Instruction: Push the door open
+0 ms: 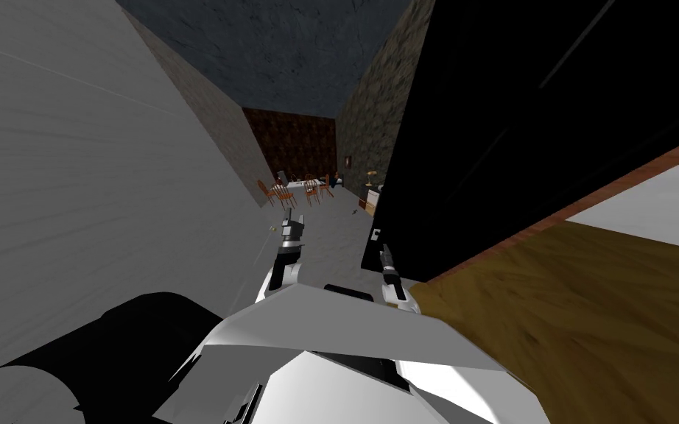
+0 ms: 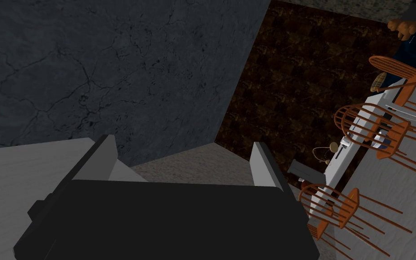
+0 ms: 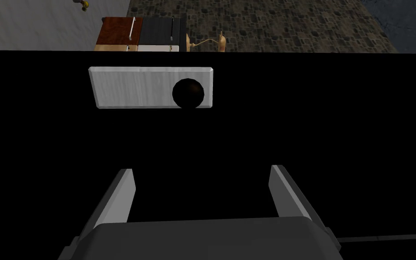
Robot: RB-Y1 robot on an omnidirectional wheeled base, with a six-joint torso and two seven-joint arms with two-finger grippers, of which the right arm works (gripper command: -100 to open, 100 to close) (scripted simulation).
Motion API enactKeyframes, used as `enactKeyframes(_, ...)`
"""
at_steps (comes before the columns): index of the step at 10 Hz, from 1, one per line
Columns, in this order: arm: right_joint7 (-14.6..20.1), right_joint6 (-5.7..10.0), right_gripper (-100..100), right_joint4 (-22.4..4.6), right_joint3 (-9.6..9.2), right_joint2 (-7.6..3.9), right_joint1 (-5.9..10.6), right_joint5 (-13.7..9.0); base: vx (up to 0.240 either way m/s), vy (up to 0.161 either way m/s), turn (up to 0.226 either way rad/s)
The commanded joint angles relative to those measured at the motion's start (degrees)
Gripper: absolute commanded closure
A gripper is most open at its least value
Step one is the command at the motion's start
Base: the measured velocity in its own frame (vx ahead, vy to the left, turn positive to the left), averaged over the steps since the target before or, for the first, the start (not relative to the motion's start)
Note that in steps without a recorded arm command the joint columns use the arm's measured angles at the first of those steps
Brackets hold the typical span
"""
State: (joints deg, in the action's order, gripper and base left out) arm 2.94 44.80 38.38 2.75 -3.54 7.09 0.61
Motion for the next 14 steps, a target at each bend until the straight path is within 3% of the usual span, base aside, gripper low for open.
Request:
enactKeyframes(1,-0.1,0.40,-100,-0.1,0.18,-0.28,-0.13,-0.1,0.070,0.017,0.030)
enactKeyframes(9,-0.6,1.91,-100,-0.5,0.88,-0.05,-0.60,-0.4,0.209,0.001,0.024)
enactKeyframes(10,-0.6,1.91,100,-0.5,0.88,-0.05,-0.60,-0.4,-0.018,0.001,0.009)
enactKeyframes(14,-0.6,1.91,100,-0.5,0.88,-0.05,-0.60,-0.4,-0.019,-0.001,0.002)
